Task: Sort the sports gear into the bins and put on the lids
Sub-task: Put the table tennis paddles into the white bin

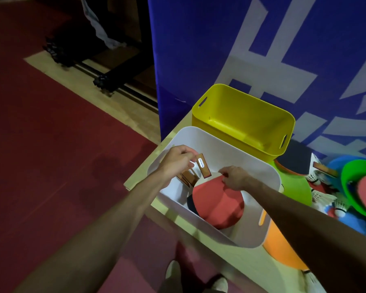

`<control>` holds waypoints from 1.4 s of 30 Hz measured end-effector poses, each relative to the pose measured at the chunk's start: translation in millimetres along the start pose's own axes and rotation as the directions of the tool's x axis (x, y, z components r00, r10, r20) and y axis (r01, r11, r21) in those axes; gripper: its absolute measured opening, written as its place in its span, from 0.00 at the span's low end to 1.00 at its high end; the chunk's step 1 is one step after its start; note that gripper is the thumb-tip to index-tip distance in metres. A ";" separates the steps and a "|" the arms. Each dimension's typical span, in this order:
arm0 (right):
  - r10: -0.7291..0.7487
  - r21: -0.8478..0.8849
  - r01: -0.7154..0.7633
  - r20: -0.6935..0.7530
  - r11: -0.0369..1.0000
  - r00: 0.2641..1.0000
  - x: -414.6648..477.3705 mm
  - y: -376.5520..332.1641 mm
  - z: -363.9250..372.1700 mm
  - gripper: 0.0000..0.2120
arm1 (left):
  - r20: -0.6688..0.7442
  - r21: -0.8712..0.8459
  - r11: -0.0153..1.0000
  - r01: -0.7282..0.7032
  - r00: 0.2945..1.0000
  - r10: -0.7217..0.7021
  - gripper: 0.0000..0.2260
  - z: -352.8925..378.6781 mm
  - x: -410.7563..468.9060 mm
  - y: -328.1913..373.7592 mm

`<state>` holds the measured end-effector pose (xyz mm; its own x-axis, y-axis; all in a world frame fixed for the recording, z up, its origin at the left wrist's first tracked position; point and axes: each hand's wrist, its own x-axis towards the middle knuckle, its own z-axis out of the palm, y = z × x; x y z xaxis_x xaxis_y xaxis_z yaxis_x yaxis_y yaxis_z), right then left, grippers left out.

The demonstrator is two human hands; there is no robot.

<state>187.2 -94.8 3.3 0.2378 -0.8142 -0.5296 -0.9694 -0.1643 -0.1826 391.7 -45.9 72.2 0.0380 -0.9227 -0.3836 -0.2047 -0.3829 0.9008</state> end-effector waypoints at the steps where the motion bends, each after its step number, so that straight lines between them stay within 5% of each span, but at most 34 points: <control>1: 0.002 -0.005 -0.002 0.011 1.000 1.000 -2.3 0.0 0.9 0.22 | 0.010 0.004 1.000 -0.003 1.000 0.003 0.11 1.2 1.0 2.6; 7: -0.030 0.044 0.030 -0.007 0.999 1.000 -14.8 1.8 -6.2 0.19 | 0.079 0.010 1.000 -0.013 0.997 0.012 0.10 11.8 6.4 13.5; 15: -0.139 0.213 0.184 -0.211 0.960 0.968 -49.5 -5.1 -35.3 0.13 | 0.123 0.024 0.998 -0.052 0.991 0.048 0.10 23.2 4.5 25.3; 23: 0.011 0.482 0.182 -0.370 0.857 0.929 -97.0 35.6 -63.0 0.09 | 0.182 0.005 0.990 -0.140 0.974 0.137 0.09 61.9 1.7 50.1; 31: 0.245 0.765 0.158 -0.384 0.624 0.890 -131.8 103.1 -55.2 0.08 | 0.239 -0.076 0.980 -0.184 0.951 0.197 0.08 137.0 -18.8 62.5; 42: 0.465 0.985 0.046 -0.120 0.168 0.877 -157.1 220.6 -9.7 0.12 | 0.280 0.007 0.983 -0.182 0.944 0.173 0.09 227.1 -33.9 61.8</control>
<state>-64.6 -8.5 54.3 -0.2491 -0.8575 -0.4501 -0.0915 0.4835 -0.8706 155.6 -28.2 94.7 -0.2734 -0.9252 -0.2631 -0.2146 -0.2080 0.9543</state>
